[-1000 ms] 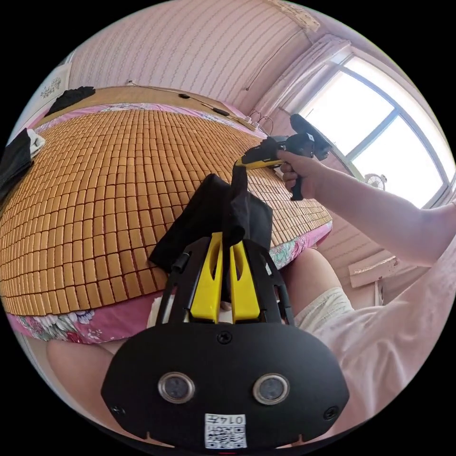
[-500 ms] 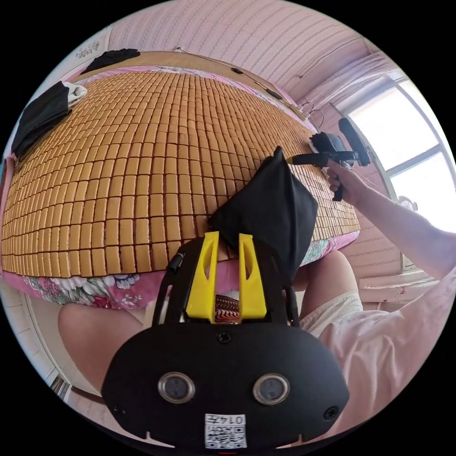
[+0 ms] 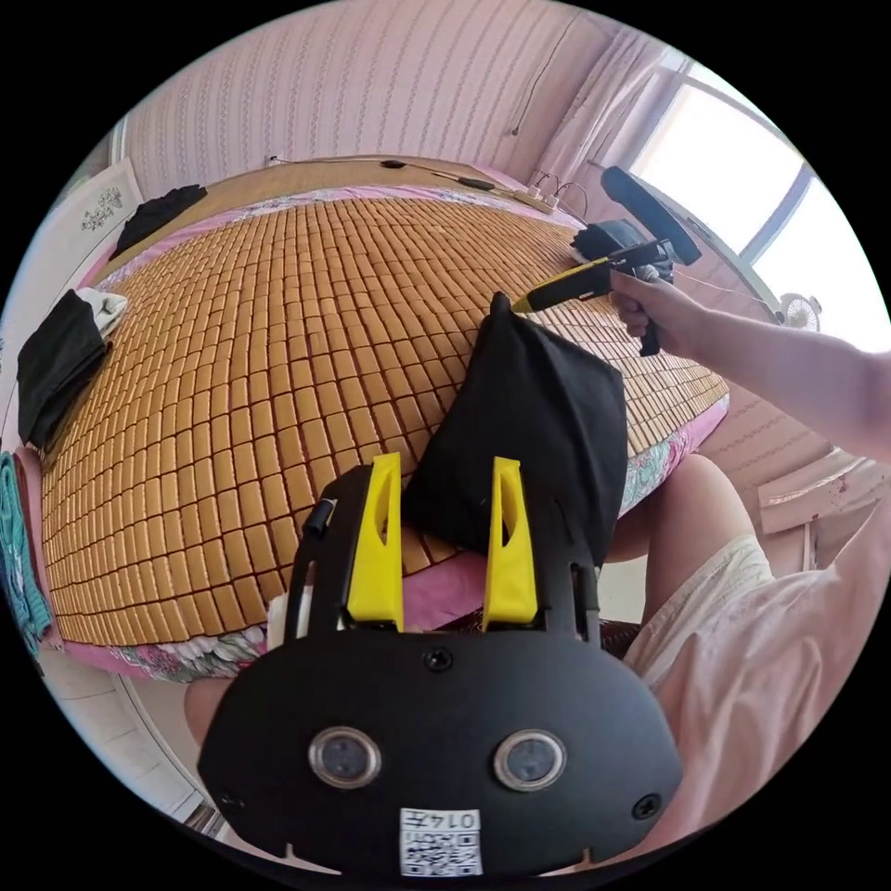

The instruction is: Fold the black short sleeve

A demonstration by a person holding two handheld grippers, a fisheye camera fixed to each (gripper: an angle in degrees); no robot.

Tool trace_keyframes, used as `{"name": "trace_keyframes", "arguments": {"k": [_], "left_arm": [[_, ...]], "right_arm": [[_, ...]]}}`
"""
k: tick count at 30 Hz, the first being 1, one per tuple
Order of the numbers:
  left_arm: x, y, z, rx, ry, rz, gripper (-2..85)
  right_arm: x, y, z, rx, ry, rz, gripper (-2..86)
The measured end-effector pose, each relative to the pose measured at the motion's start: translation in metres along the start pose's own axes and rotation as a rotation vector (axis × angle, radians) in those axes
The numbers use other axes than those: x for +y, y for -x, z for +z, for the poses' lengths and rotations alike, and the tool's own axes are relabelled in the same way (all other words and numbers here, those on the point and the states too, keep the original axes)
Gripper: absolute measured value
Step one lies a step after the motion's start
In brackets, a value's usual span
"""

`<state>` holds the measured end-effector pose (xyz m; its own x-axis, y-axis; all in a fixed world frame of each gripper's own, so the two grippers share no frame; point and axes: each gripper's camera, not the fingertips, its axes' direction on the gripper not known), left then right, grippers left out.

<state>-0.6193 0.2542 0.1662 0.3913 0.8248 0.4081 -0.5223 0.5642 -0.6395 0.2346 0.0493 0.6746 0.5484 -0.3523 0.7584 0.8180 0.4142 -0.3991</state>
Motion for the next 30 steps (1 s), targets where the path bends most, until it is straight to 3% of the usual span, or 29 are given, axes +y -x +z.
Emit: {"name": "trace_keyframes", "arguments": {"k": [2,6,11,17,22,30], "left_arm": [[-0.001,0.004,0.005,0.022,0.023,0.007,14.5],[0.003,0.005,0.03,0.09,0.152,0.018,13.8],[0.013,-0.011,0.027,0.041,0.146,0.079,9.6],[0.028,-0.012,0.016,0.089,0.103,0.06,5.7],[0.045,-0.03,-0.038,0.079,-0.041,0.119,5.1],[0.077,-0.019,-0.133,0.002,-0.229,-0.007,5.1]], "right_arm": [[-0.003,-0.002,-0.011,-0.01,-0.007,-0.014,13.9],[-0.014,-0.001,0.006,0.028,0.17,-0.06,10.5],[-0.004,0.006,-0.026,0.03,0.134,-0.153,4.1],[0.044,0.005,-0.119,-0.033,-0.062,-0.188,1.8],[0.091,0.017,-0.199,0.007,-0.186,-0.189,1.3],[0.052,0.062,-0.267,-0.075,-0.378,-0.326,1.6]]}}
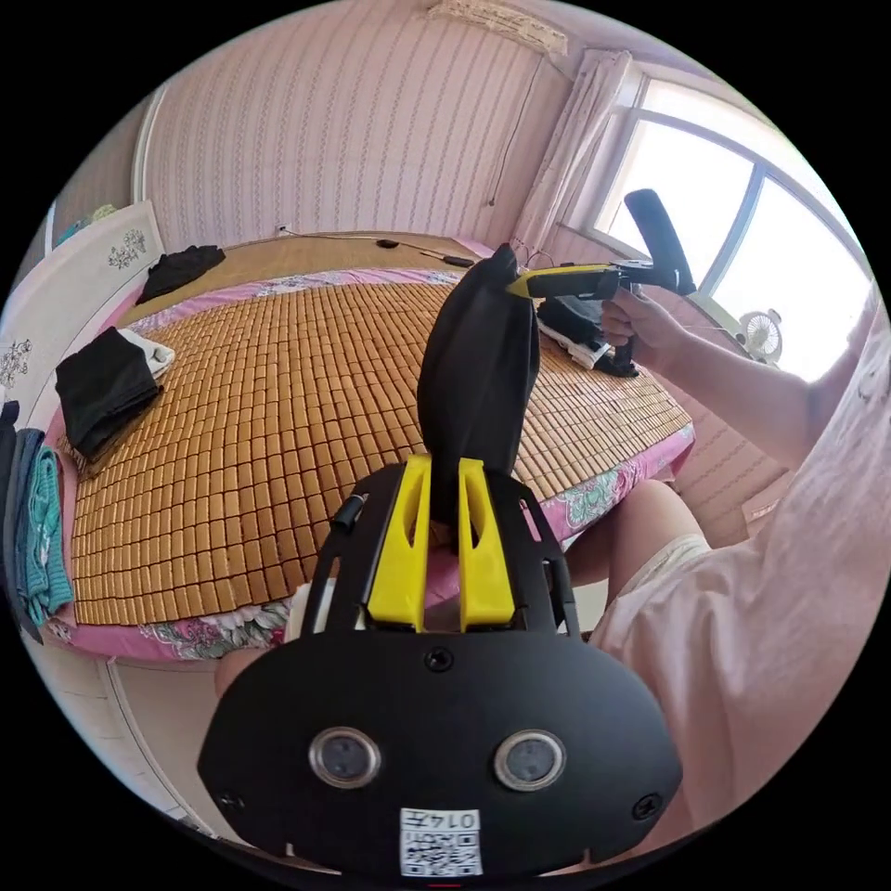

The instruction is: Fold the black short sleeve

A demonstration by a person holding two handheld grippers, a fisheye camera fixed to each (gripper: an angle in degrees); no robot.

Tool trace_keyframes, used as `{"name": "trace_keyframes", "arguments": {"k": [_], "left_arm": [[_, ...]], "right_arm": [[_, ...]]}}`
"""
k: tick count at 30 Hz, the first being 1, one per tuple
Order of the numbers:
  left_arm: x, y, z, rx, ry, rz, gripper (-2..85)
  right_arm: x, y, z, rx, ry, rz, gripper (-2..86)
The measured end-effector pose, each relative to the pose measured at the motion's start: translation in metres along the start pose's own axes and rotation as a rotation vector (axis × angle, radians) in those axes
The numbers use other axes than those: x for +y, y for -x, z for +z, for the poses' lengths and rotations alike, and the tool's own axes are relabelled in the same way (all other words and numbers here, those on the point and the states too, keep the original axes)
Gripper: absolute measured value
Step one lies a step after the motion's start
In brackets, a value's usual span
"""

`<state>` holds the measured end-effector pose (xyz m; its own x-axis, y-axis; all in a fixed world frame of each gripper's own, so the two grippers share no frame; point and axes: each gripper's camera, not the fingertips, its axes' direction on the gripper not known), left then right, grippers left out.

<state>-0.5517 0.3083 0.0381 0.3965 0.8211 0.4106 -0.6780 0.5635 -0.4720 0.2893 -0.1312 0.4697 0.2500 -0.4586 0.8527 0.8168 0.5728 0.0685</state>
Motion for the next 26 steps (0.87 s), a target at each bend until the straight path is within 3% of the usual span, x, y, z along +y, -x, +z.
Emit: {"name": "trace_keyframes", "arguments": {"k": [8,13,15,18,21,26], "left_arm": [[0.007,0.071,-0.073,-0.061,-0.271,-0.267,4.9],[-0.015,0.163,-0.111,-0.182,-0.54,-0.435,5.3],[-0.032,0.211,-0.118,-0.272,-0.581,-0.545,6.7],[-0.036,0.293,-0.109,-0.417,-0.522,-0.798,9.1],[-0.011,0.326,-0.094,-0.359,-0.455,-0.922,10.1],[0.017,0.261,-0.068,-0.332,-0.36,-0.742,8.8]], "right_arm": [[-0.194,0.058,0.038,-0.127,-0.072,-0.34,1.8],[-0.394,0.158,0.102,-0.071,-0.032,-0.694,3.1],[-0.467,0.196,0.148,0.01,0.021,-0.707,5.5],[-0.549,0.224,0.243,0.105,0.291,-0.546,12.3],[-0.518,0.219,0.277,-0.029,0.295,-0.413,12.9],[-0.31,0.173,0.276,-0.156,0.348,-0.355,12.2]]}}
